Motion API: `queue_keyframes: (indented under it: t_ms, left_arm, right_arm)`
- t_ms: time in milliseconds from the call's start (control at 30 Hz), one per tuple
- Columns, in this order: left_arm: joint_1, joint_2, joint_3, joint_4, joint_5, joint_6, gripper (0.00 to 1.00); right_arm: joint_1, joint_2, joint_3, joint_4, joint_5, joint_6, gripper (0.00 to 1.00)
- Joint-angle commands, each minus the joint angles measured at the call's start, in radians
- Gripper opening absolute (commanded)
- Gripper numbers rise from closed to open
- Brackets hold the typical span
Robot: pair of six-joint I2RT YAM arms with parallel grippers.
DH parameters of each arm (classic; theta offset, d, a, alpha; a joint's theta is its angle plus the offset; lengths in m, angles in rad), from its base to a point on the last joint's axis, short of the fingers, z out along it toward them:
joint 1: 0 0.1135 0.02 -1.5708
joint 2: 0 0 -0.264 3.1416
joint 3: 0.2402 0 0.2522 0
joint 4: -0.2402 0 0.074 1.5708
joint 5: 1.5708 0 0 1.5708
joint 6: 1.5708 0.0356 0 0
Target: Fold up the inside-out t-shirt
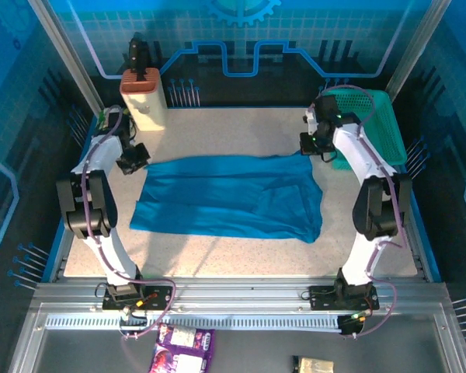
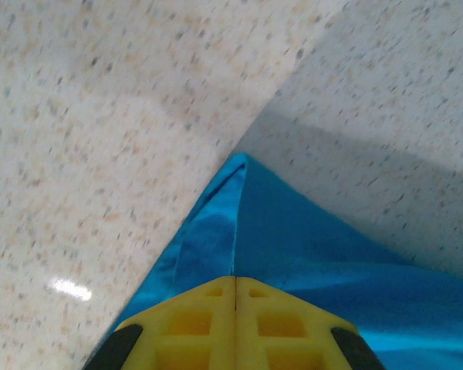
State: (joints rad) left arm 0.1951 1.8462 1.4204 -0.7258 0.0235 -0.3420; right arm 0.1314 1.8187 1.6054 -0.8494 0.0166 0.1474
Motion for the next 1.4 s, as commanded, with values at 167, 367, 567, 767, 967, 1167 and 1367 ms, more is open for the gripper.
queue_keyframes:
  t_ms: [167,367,567,767,967,1167,1367]
  left_arm:
    - [0.053,-0.197,-0.194,0.056,0.054,-0.045,0.00]
    - [0.066,-0.288,-0.327,0.085,0.061,-0.090,0.00]
    - [0.083,-0.351,-0.434,0.091,0.067,-0.137,0.00]
    - [0.084,-0.460,-0.541,0.118,0.059,-0.167,0.22]
    - [0.075,-0.560,-0.500,0.087,0.094,-0.179,0.27]
    - [-0.063,-0.482,-0.432,0.076,0.165,-0.184,0.24]
    - [-0.232,-0.337,-0.416,0.171,0.253,-0.258,0.19]
  right_arm:
    - [0.004,-0.242,-0.256,-0.008,-0.050,0.094,0.00]
    - [0.022,-0.360,-0.436,0.015,-0.064,0.162,0.00]
    - [0.043,-0.457,-0.606,0.064,-0.035,0.258,0.00]
    - [0.088,-0.519,-0.701,0.064,0.098,0.395,0.26]
    - [0.126,-0.542,-0.604,0.073,0.128,0.375,0.36]
    - [0.147,-0.352,-0.486,0.156,-0.128,0.246,0.40]
    - [0.172,-0.133,-0.313,0.131,-0.152,0.127,0.43]
